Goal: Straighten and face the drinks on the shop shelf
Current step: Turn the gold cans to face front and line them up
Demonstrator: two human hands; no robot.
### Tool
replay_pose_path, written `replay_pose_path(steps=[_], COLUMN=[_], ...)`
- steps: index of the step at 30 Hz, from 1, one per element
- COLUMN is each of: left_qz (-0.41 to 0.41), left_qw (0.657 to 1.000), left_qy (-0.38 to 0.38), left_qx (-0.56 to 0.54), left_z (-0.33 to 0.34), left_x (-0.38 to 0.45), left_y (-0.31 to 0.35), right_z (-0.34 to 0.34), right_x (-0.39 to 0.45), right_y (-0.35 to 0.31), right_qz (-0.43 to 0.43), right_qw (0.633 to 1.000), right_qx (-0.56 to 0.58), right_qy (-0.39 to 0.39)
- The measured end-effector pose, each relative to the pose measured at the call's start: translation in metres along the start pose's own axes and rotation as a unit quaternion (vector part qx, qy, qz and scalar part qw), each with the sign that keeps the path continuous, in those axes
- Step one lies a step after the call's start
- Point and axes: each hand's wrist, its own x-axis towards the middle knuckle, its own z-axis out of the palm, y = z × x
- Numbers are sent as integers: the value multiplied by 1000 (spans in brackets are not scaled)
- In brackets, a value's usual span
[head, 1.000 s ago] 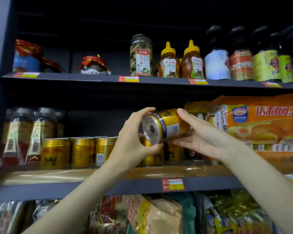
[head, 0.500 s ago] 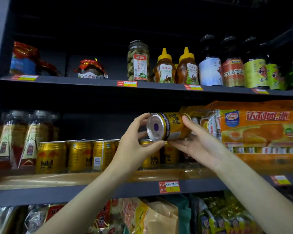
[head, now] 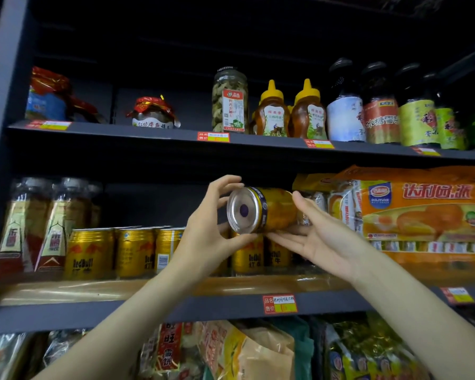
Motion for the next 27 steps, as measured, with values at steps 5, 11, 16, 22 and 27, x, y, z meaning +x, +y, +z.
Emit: replay_pose_path(steps=[5, 11, 16, 22, 27], left_qz=[54, -4, -62, -82, -88], left_qw=[996, 986, 983, 973, 948], left_qy=[-35, -88, -30, -69, -133], left_qx=[56, 139, 171, 202, 276], left_z=[-2, -12, -22, -13, -5], left_x=[-1, 0, 6, 8, 8], left_y=[1, -19, -33, -35, -40], right_z=[3, -2, -10, -9, -12], right_x=[5, 8, 9, 6, 7], right_y=[7, 12, 17, 19, 10], right_qz=[55, -184, -354, -378, -144], right_qw=[998, 958, 835, 806, 982], right_qx=[34, -199, -417, -454, -59], right_qy=[25, 91, 50, 37, 108])
